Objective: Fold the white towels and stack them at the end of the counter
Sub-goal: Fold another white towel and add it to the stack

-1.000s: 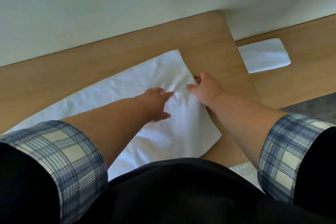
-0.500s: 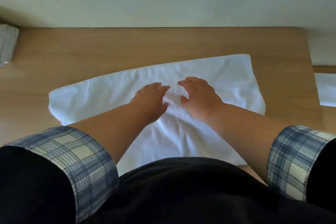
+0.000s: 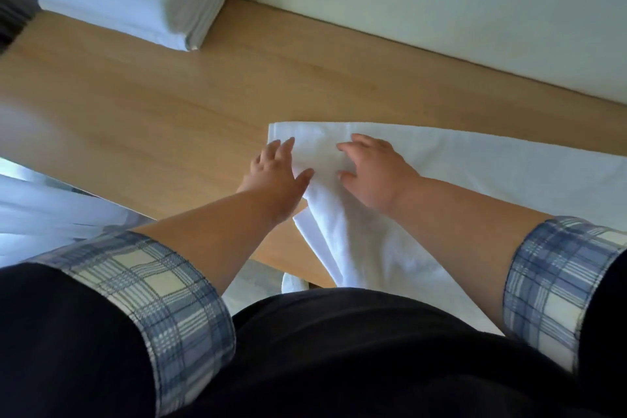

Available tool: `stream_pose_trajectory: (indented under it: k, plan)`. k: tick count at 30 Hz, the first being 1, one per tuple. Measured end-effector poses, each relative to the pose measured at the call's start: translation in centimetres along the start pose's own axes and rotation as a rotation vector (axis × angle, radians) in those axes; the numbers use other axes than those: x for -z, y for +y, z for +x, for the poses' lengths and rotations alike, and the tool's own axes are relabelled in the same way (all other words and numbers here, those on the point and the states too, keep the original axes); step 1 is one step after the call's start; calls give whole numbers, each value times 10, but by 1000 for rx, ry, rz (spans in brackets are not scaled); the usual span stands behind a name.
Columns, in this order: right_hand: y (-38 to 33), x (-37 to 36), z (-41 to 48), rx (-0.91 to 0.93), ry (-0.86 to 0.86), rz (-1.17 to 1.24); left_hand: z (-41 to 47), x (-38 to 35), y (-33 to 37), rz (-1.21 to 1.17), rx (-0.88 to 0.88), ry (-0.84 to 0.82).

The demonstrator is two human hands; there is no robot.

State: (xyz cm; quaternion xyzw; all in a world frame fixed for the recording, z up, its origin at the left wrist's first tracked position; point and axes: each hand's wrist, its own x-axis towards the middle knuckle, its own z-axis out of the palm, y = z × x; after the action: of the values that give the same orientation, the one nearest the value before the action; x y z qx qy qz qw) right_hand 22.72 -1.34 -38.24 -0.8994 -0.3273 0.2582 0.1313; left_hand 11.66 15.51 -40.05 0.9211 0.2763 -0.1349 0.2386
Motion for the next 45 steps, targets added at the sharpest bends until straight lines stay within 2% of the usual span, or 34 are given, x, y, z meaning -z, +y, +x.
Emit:
stream_pose_trajectory:
  k: [3,5,8,10,11,13,16,19,21,23,28,31,34,36,38,41,43,45]
  plan:
    - [-35,-4,30,-5,16,24,25,8,-20,-432,276,-82]
    - [-50,-7,48,-34,-16,49,41,9,-22,-691,363,-128]
    - [-58,-13,65,-76,-99,66,61,5,-20,-915,453,-175]
    - [-57,-14,71,-89,-75,111,68,8,-15,-981,481,-204]
    - [-56,-12,75,-94,-36,140,72,9,-12,-961,446,-208]
    - [-52,-5,85,-123,24,153,77,12,-9,-808,269,-195]
    - [-49,11,103,-178,-54,166,76,21,-8,-699,58,-175]
    - [-51,23,113,-183,-172,139,77,23,-10,-713,-9,-184]
    - [-49,25,114,-220,-162,168,81,23,-12,-722,-22,-176]
    - [-47,26,115,-293,-61,239,83,25,-15,-756,-37,-201]
    - [-43,28,130,-443,214,280,81,24,-19,-816,-36,-502]
    - [-36,35,141,-514,343,291,79,23,-23,-839,-66,-555]
    - [-28,44,148,-611,475,418,78,27,-28,-770,-118,-593]
    - [-28,43,149,-599,471,570,76,28,-30,-755,-101,-532]
    - [-34,36,143,-530,439,683,75,31,-33,-818,-2,-425]
    - [-47,17,122,-373,380,543,75,38,-35,-854,89,-350]
    - [-58,1,100,-253,361,415,76,39,-33,-795,98,-374]
    - [-72,-11,74,-192,354,405,78,39,-29,-805,165,-447]
